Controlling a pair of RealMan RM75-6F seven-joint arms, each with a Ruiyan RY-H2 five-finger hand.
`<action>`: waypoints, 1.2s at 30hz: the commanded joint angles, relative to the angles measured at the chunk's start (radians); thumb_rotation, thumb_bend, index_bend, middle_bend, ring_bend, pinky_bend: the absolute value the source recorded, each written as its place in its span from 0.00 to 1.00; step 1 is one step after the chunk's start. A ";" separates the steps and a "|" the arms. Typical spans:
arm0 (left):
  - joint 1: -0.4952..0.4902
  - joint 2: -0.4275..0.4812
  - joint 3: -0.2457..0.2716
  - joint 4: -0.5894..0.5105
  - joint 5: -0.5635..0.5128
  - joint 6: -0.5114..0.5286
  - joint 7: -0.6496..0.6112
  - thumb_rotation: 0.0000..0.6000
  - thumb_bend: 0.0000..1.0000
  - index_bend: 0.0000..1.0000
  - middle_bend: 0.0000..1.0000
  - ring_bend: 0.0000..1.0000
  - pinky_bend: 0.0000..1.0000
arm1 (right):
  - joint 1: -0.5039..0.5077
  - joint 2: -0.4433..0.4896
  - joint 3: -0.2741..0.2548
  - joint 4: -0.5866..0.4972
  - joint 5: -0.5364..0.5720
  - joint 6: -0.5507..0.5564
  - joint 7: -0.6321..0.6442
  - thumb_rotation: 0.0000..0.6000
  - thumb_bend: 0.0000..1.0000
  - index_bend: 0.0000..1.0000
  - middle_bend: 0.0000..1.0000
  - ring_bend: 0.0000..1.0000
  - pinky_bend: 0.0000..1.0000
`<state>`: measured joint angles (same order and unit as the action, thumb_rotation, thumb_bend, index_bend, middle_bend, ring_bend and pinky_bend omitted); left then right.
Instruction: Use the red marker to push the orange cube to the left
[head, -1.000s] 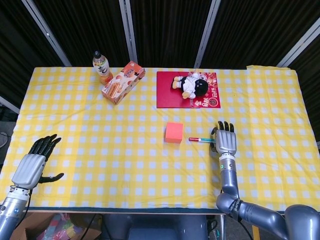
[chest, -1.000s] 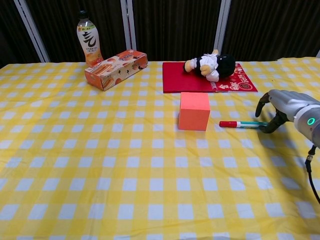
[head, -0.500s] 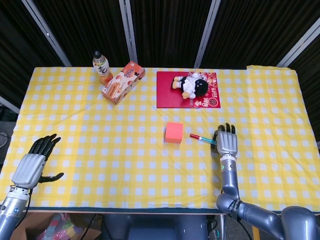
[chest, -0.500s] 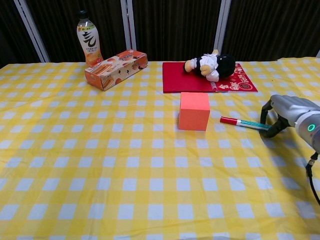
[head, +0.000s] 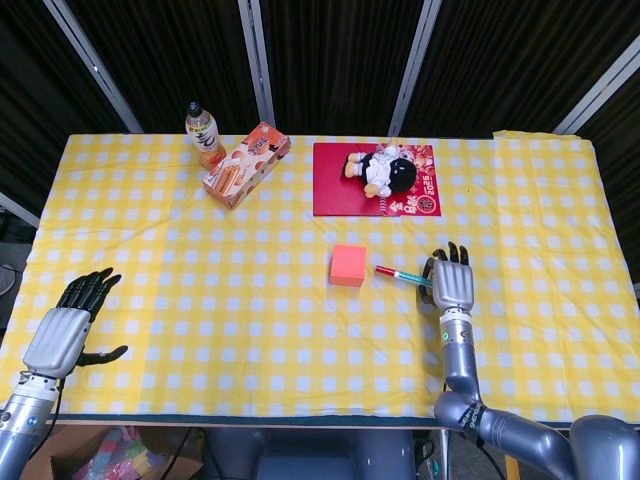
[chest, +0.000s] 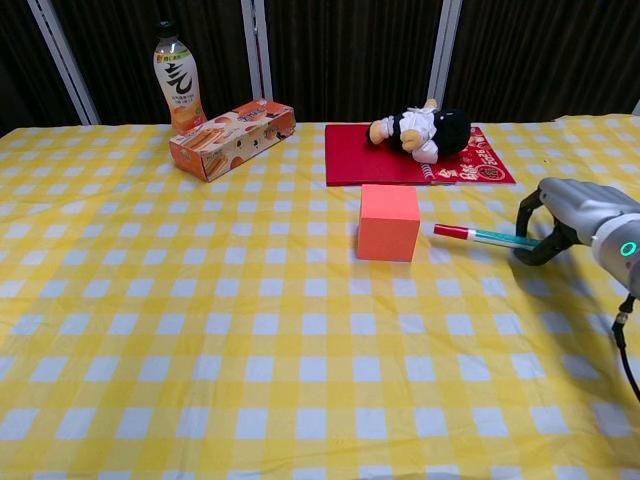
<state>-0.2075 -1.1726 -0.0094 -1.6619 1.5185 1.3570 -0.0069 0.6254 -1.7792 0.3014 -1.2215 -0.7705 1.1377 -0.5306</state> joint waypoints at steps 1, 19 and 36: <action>0.000 0.000 0.001 -0.001 0.002 0.001 0.000 1.00 0.00 0.00 0.00 0.00 0.00 | 0.000 0.013 0.007 -0.017 -0.008 0.003 0.000 1.00 0.51 0.69 0.26 0.00 0.00; -0.005 0.004 -0.003 0.001 -0.013 -0.015 -0.010 1.00 0.00 0.00 0.00 0.00 0.00 | 0.086 -0.018 0.033 -0.002 -0.038 -0.062 -0.028 1.00 0.51 0.69 0.26 0.00 0.00; -0.010 0.016 0.000 -0.004 -0.016 -0.031 -0.040 1.00 0.00 0.00 0.00 0.00 0.00 | 0.200 -0.141 0.050 -0.019 -0.041 -0.041 -0.131 1.00 0.51 0.69 0.26 0.00 0.00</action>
<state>-0.2175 -1.1566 -0.0093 -1.6657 1.5020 1.3258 -0.0470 0.8214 -1.9161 0.3525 -1.2348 -0.8110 1.0914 -0.6548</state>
